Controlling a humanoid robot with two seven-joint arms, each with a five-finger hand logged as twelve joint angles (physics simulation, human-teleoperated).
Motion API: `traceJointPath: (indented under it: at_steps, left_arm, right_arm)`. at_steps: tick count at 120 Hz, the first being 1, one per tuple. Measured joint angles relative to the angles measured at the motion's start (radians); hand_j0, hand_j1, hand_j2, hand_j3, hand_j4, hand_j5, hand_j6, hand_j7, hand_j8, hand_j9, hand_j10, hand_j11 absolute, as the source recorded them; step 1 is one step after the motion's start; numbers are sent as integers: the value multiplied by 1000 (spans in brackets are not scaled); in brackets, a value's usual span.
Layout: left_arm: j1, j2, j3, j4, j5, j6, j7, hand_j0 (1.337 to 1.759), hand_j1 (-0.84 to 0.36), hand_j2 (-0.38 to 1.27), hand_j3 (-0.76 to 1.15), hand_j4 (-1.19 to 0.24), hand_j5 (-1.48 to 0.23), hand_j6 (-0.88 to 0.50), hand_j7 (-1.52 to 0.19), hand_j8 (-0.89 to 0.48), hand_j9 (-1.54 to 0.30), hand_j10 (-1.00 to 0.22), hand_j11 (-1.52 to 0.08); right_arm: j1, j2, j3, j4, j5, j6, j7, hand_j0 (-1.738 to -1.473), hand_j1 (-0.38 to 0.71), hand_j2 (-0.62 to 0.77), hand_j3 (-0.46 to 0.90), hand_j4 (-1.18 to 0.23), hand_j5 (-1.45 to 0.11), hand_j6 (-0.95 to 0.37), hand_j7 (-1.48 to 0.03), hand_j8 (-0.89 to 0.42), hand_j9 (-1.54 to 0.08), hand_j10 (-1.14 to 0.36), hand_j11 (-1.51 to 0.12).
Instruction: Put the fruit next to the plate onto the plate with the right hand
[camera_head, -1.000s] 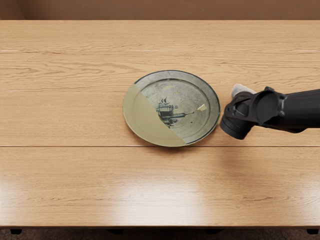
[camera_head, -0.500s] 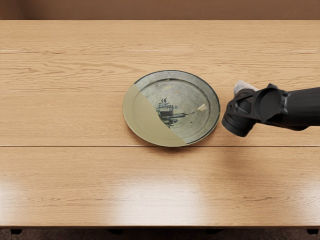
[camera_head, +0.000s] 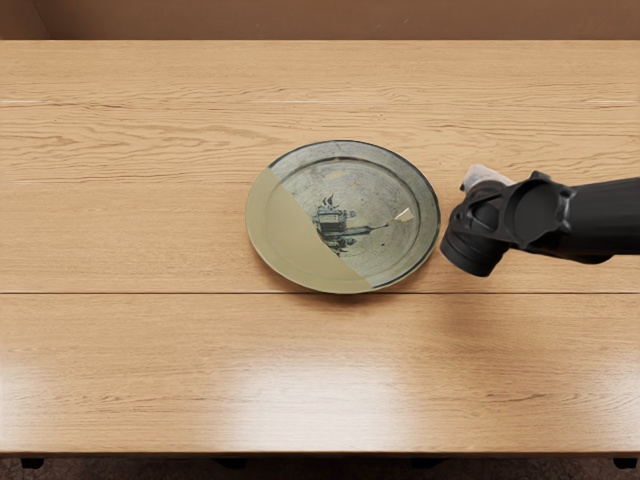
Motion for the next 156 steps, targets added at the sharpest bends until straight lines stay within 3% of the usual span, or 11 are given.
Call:
traceJointPath:
  at_steps: [25,42,58,98,118,156]
  left_arm:
    - [0,0,0,0,0,0,0,1658,349,0,0,0,0,0,0,0,0,0,0]
    - [0,0,0,0,0,0,0,1658,349,0,0,0,0,0,0,0,0,0,0]
    - [0,0,0,0,0,0,0,1658,349,0,0,0,0,0,0,0,0,0,0]
    - [0,0,0,0,0,0,0,1658,349,0,0,0,0,0,0,0,0,0,0]
    - [0,0,0,0,0,0,0,1658,349,0,0,0,0,0,0,0,0,0,0]
    - [0,0,0,-1,0,0,0,1658,349,0,0,0,0,0,0,0,0,0,0]
  right_arm:
    - [-3,0,1,0,-2,0,0,-1658,126,279,0,-392,-502,-392,-503,-394,-499,-395,-497]
    - [-4,0,1,0,-2,0,1,-1658,152,181,0,-412,-530,-412,-531,-407,-528,-414,-527]
    - [-5,0,1,0,-3,0,1,-1658,162,177,0,-441,-562,-439,-566,-388,-566,-439,-565]
    - [-5,0,2,1,-4,1,-1,-1658,242,324,0,-493,-647,-414,-641,-336,-645,-494,-643]
    - [-5,0,4,1,-8,0,0,-1658,208,303,0,-508,-667,-444,-662,-359,-665,-510,-663]
    - [-4,0,5,5,-12,0,-1,-1658,204,407,0,-568,-723,-508,-729,-418,-728,-566,-725]
